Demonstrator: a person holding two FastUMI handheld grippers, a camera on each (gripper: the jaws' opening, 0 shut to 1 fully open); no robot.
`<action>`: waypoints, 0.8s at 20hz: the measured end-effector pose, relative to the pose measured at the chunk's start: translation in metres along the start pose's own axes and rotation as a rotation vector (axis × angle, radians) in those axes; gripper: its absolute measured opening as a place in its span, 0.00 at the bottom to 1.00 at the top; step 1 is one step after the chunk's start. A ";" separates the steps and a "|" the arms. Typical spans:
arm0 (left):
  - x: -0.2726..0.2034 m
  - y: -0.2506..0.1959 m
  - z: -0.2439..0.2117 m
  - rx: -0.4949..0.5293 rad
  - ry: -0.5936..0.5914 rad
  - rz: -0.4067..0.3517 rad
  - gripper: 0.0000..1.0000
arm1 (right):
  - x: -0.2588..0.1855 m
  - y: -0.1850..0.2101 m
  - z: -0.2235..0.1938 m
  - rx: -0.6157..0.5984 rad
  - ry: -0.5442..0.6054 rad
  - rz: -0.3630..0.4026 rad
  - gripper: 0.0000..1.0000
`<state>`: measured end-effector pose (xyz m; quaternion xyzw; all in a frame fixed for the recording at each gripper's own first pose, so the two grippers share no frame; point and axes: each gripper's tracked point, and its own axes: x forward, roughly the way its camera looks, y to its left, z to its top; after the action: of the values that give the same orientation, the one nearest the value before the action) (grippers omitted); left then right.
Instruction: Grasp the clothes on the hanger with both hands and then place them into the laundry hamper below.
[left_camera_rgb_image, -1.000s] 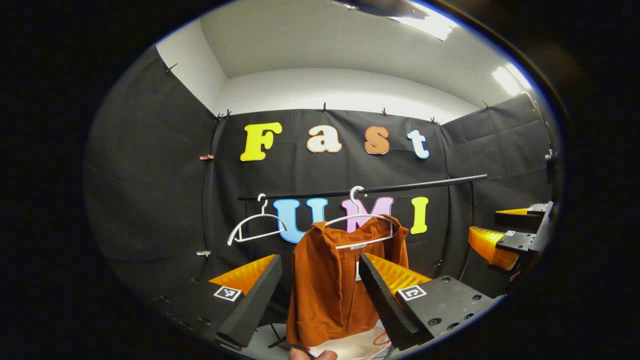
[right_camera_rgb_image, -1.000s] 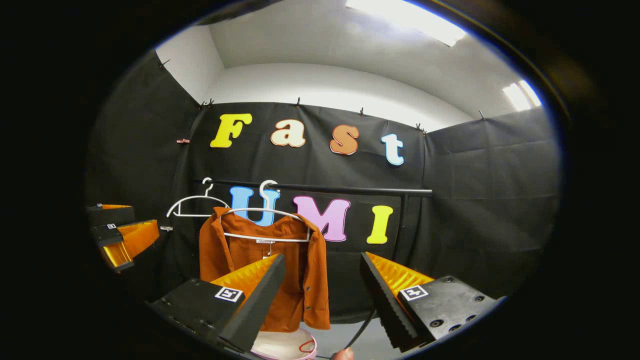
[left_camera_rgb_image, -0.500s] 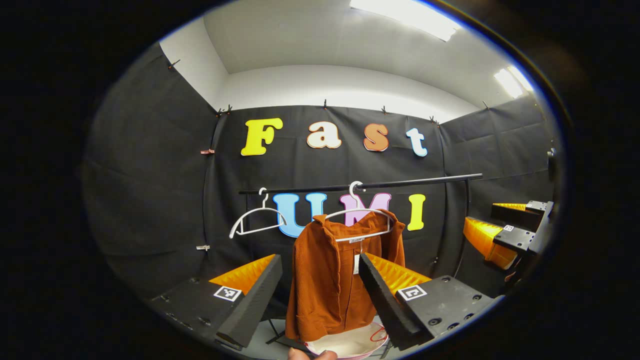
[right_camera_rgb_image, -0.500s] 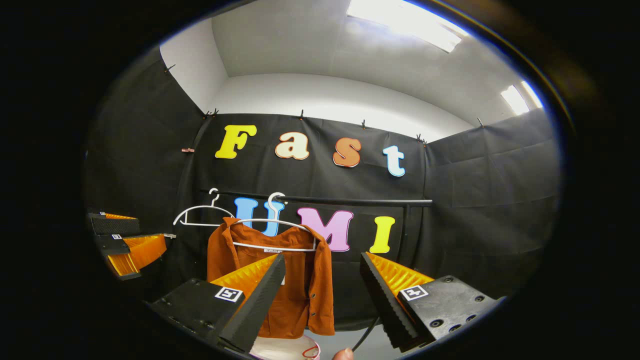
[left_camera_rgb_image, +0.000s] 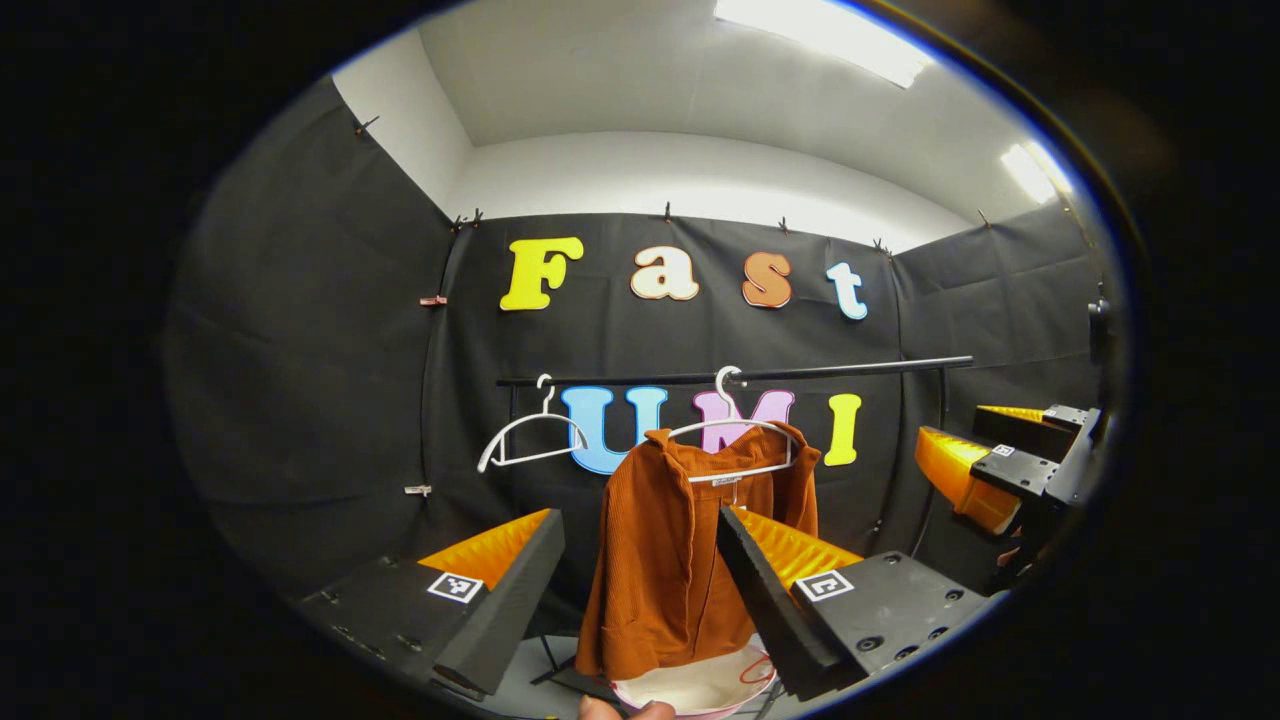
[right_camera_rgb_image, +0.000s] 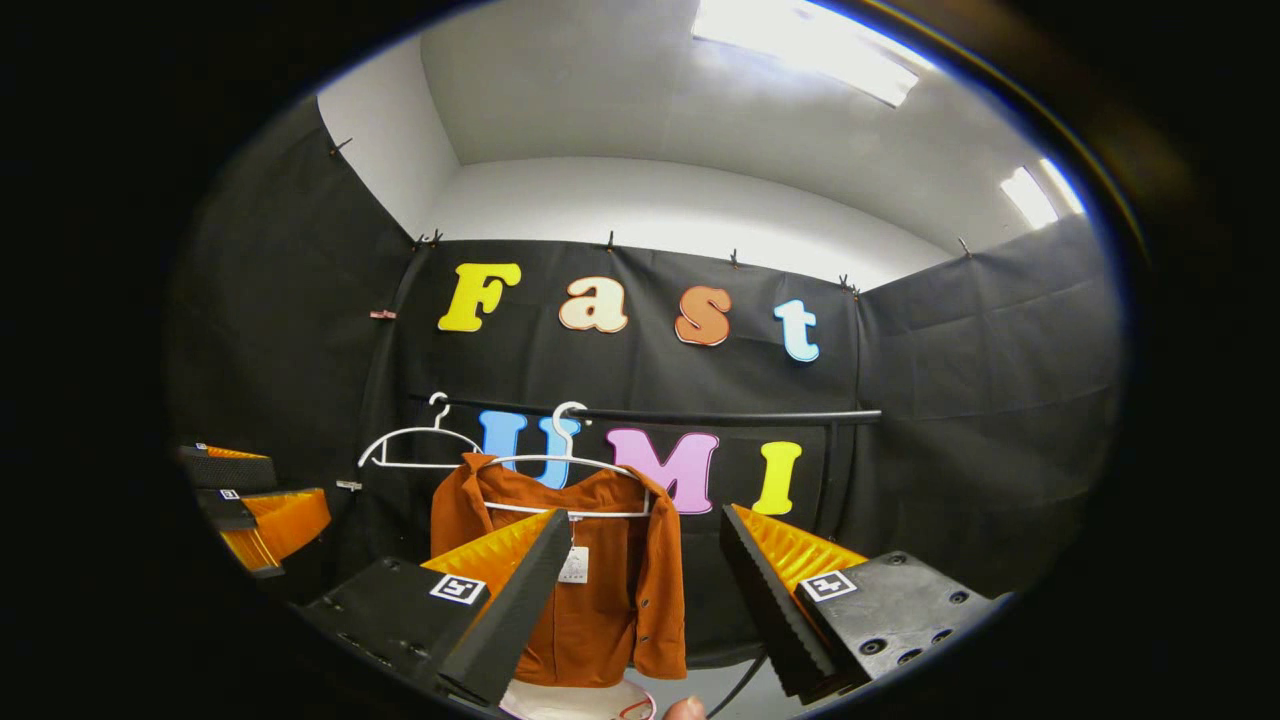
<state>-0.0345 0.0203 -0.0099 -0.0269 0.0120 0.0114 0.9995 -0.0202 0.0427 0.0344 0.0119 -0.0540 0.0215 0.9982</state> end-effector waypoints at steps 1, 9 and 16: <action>0.000 0.001 0.000 -0.003 0.000 0.001 0.97 | 0.000 0.002 -0.001 -0.003 0.001 0.007 0.98; 0.007 0.002 -0.002 -0.014 0.001 0.012 0.98 | 0.010 0.016 -0.013 0.005 0.032 0.060 0.98; 0.026 -0.011 -0.010 -0.005 0.011 -0.003 0.97 | 0.032 0.016 -0.028 0.033 0.058 0.080 0.98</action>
<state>-0.0083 0.0093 -0.0203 -0.0294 0.0174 0.0096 0.9994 0.0137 0.0608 0.0103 0.0254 -0.0249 0.0625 0.9974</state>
